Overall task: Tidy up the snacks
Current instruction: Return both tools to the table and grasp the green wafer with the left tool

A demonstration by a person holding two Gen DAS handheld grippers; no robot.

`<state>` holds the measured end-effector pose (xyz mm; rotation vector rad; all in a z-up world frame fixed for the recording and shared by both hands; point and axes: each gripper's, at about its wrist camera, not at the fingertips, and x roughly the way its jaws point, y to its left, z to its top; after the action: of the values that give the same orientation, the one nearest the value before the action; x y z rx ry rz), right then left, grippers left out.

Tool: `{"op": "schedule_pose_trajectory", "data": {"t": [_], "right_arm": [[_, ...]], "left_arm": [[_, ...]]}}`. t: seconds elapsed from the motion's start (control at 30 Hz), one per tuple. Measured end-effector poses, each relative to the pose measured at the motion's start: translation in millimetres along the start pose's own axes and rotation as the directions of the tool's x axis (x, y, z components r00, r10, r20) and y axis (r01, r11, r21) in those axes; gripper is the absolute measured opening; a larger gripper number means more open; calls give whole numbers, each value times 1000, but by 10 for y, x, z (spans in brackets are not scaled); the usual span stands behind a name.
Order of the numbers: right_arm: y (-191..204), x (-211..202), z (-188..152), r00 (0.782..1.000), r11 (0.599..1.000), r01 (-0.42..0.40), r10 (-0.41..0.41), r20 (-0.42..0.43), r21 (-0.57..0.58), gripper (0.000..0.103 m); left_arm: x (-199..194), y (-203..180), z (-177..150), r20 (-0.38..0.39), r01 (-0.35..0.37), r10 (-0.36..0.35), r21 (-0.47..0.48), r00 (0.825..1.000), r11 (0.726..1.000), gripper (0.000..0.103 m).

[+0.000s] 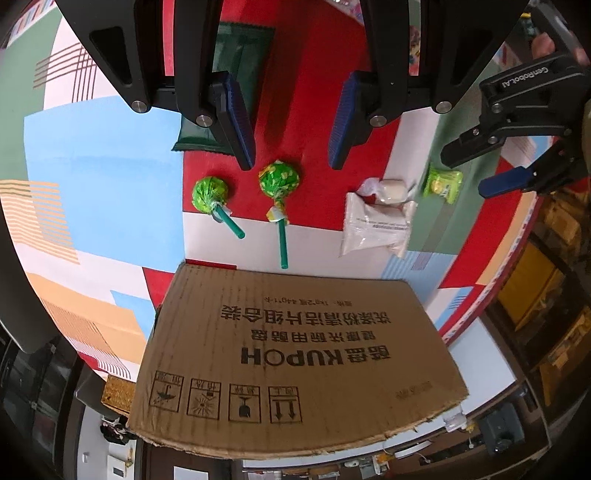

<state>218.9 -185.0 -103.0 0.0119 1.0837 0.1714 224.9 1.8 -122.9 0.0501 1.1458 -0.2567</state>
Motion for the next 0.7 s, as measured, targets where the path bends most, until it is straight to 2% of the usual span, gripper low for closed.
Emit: {"op": "schedule_pose_trajectory", "data": {"t": [0.37,0.57,0.6,0.7], "right_arm": [[-68,165,79,1000,1000,7,-7,-3,21,42],[-66,241,78,1000,1000,-5,5,-10,17,41],[-49,258,81,1000,1000,-8,8,-11,17,37],[-17,308,86,1000,1000,-14,14,-17,17,29]], "left_arm": [[161,11,101,-5,-17,17,-11,1000,1000,60],[148,13,113,2,-19,19,-10,1000,1000,40],[144,14,113,2,-7,7,-15,1000,1000,36],[139,5,105,2,8,-8,-14,1000,1000,34]]}}
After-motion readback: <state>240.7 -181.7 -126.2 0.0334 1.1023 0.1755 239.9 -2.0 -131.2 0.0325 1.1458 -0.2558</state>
